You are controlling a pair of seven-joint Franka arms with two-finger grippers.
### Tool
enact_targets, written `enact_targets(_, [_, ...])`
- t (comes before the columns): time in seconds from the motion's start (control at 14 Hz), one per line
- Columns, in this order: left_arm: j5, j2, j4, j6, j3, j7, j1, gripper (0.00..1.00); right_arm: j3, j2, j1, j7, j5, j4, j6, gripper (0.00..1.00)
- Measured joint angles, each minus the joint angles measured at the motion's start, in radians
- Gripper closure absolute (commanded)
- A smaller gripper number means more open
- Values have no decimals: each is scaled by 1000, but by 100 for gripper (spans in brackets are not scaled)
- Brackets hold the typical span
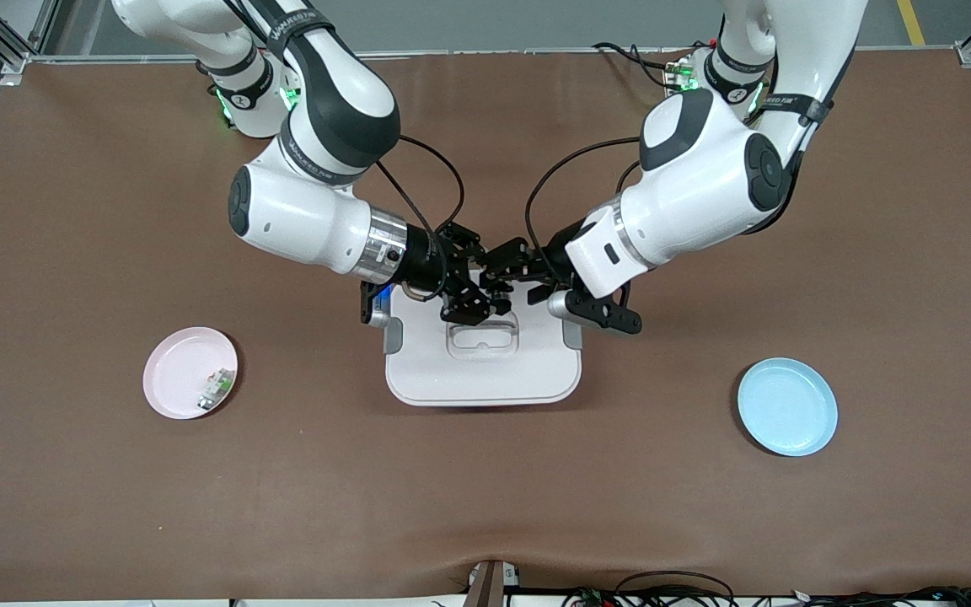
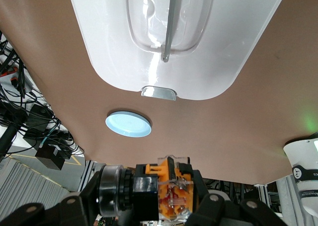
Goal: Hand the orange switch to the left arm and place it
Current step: 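Grasp the orange switch with the left gripper beside the right gripper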
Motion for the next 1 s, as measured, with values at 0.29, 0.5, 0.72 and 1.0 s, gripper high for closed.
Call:
enact_targets(0.29, [0,-26,-28,-28,0,6,6,18,-1,0,0,0,0,0,0,91])
enact_targets(0.5, [0,-26,-36,-28,0,6,6,21,-1,0,0,0,0,0,0,90])
enact_targets(0.72, [0,-25,-42,-6,0,6,7,23,-1,0,0,0,0,0,0,90])
enact_targets(1.0, [-2,-17,-46,43,0,3,-3,23,-2,0,0,0,0,0,0,90])
